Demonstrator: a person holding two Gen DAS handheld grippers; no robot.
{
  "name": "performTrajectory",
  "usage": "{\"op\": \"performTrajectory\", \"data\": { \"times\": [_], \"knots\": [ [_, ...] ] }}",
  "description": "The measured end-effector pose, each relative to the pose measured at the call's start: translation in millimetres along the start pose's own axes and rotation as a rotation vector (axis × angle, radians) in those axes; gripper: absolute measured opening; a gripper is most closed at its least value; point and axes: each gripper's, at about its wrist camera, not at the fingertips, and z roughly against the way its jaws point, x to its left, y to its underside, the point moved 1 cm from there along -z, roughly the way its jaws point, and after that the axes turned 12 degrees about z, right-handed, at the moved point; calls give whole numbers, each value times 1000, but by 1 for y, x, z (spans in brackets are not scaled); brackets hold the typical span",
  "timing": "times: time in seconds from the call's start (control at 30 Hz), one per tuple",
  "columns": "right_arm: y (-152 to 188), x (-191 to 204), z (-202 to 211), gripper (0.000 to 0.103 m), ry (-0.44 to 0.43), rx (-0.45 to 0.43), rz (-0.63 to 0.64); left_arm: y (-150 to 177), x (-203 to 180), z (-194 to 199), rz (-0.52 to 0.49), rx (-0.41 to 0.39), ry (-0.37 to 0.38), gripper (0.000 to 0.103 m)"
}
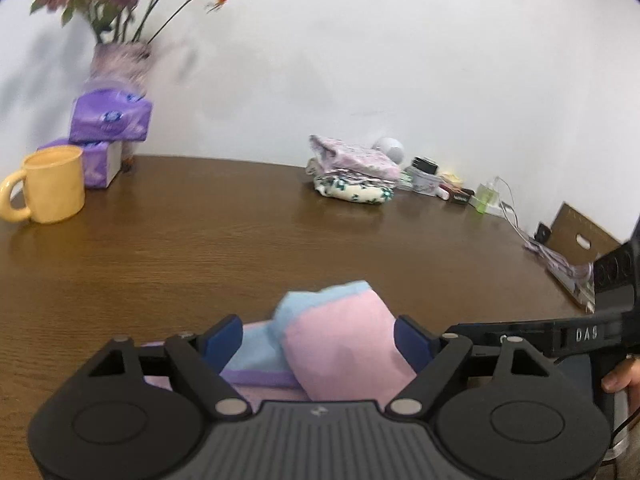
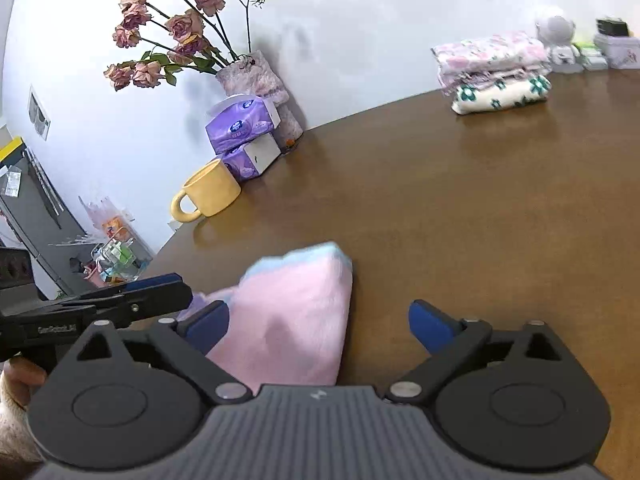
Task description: Fold clothes
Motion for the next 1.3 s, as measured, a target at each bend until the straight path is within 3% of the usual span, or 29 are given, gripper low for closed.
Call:
{"op": "performTrajectory", "data": {
  "times": [0.07,0.2,0.33,0.43,0.53,0.73,0.9,1.07,1.23,1.3],
  "knots": [
    [10,0,5,98,-14,-4,-46,9,-11,2,-46,-4,-17,64],
    [27,0,12,97,-5,-10,-96,28,-23,1,-113,33,-32,54],
    [39,5,18,93,1,-25,-100,43,-27,8,-128,34,-46,54],
    [45,9,21,78,-6,-35,-112,51,-32,17,-153,21,-28,54],
    [50,13,23,74,-10,-43,-119,60,-39,25,-206,9,-13,55],
    [59,19,21,44,-28,-51,-156,74,-56,19,-338,2,-56,55],
    [64,21,26,42,-20,-51,-157,76,-56,18,-352,7,-66,55],
    [67,26,34,41,54,-46,-60,75,-57,19,-357,5,-62,56],
    [61,39,25,24,137,-16,67,79,-73,14,-410,-6,-67,56],
    [61,43,20,9,152,-11,99,84,-81,10,-452,-18,-83,55]
  ]
}}
